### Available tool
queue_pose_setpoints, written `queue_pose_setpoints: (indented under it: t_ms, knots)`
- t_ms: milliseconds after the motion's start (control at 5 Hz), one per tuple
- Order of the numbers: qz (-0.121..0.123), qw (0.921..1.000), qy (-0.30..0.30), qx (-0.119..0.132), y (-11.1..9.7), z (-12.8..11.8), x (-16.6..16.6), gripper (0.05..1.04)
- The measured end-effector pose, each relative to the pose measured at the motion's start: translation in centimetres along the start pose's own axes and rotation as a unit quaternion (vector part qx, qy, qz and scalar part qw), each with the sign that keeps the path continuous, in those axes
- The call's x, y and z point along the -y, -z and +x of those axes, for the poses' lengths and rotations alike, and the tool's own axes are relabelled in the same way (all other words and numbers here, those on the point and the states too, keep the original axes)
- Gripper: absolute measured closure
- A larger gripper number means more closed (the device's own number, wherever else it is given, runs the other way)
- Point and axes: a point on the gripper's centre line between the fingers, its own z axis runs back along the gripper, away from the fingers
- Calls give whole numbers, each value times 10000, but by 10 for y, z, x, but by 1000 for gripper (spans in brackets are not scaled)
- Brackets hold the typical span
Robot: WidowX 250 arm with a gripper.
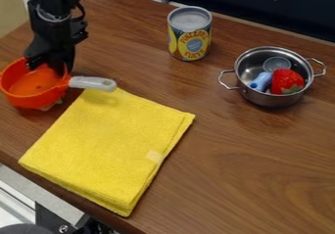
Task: Moved the orange pot to the right side of the table
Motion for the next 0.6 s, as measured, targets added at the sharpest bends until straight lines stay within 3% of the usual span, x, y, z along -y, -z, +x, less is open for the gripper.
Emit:
queue_pose_setpoints:
  t_ms: [600]
  knots:
    - [-169,9925,1205,-142,-16,7,17,1026]
